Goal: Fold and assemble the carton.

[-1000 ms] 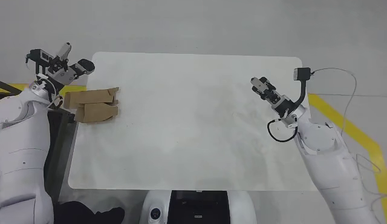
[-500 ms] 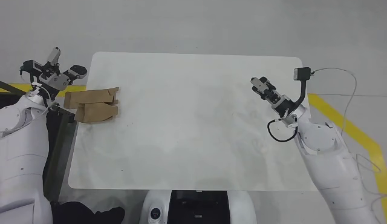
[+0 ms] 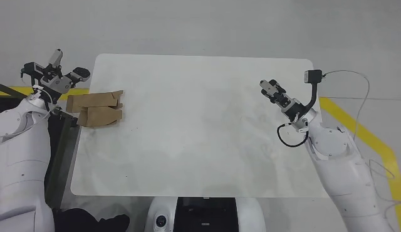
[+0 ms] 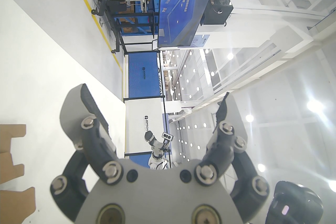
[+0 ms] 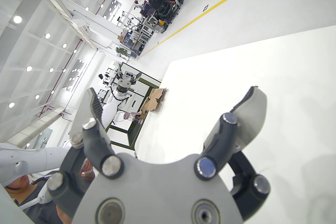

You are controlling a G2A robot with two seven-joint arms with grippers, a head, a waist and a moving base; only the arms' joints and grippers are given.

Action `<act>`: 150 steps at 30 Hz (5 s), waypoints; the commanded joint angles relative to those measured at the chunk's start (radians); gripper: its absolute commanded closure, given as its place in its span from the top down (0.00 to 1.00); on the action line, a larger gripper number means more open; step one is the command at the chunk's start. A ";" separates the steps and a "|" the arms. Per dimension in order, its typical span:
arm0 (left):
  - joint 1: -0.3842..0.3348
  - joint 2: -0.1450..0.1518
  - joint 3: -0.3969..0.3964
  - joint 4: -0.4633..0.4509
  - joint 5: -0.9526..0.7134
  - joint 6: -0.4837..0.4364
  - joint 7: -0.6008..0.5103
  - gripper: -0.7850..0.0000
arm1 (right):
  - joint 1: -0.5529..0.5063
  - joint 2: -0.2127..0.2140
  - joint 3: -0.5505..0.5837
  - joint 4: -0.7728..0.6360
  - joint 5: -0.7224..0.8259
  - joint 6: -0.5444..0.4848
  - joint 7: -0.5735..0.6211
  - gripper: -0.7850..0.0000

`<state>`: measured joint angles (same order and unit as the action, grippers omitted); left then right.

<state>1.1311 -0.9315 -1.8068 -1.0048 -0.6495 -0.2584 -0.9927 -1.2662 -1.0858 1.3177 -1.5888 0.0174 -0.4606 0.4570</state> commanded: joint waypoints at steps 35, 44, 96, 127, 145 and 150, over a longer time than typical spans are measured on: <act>-0.017 0.063 -0.180 0.446 0.320 -0.345 0.403 1.00 | 0.000 0.000 0.000 0.000 0.000 0.000 0.000 1.00; -0.070 0.066 -0.113 0.619 0.475 -0.439 0.404 1.00 | 0.000 0.000 0.000 0.000 0.000 0.000 0.000 1.00; -0.208 0.120 -0.124 0.683 0.229 -0.241 -0.257 0.00 | 0.000 0.000 0.000 0.000 0.000 0.000 0.000 1.00; -0.224 0.025 0.150 0.148 0.195 -0.137 -0.106 0.00 | 0.000 0.000 0.000 0.000 0.000 0.000 0.000 1.00; -0.166 -0.015 0.319 -0.207 0.245 -0.080 0.070 0.00 | 0.000 0.000 0.000 0.000 0.000 0.000 0.000 1.00; -0.172 -0.025 0.366 -0.268 0.251 -0.043 0.095 0.00 | 0.000 0.000 0.000 0.000 0.000 0.000 0.000 1.00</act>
<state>0.9626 -0.9542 -1.4519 -1.2653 -0.3971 -0.3110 -0.8993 -1.2662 -1.0858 1.3177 -1.5888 0.0174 -0.4606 0.4570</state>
